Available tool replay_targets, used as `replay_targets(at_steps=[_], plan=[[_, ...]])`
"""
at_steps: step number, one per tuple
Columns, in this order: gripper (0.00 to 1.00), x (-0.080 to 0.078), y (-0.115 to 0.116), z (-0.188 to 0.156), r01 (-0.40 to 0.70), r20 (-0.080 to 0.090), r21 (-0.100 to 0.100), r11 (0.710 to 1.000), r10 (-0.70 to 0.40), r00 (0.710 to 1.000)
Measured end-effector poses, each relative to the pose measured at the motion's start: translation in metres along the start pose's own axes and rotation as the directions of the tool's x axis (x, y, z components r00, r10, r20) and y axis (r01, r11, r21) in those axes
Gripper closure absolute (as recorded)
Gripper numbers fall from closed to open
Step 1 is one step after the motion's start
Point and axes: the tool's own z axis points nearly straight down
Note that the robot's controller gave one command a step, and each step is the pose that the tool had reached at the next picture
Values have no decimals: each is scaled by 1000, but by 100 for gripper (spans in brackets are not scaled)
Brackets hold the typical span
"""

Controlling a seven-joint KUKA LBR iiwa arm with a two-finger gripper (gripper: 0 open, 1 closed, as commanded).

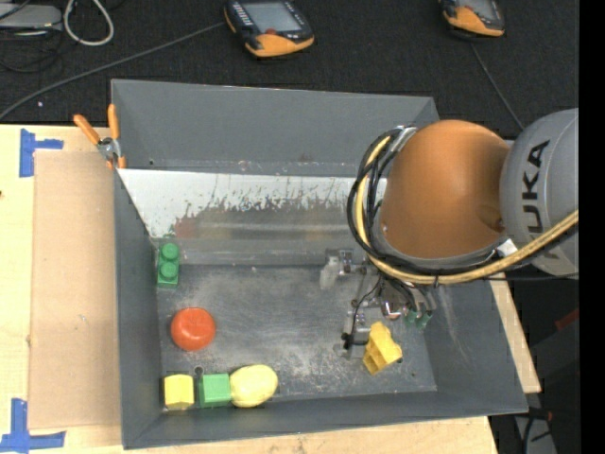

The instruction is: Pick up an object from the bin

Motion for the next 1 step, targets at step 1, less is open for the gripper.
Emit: replay_targets(at_steps=[1], plan=[[0, -1, 0, -3, -2, 7, -1, 1000, 2, 1000]])
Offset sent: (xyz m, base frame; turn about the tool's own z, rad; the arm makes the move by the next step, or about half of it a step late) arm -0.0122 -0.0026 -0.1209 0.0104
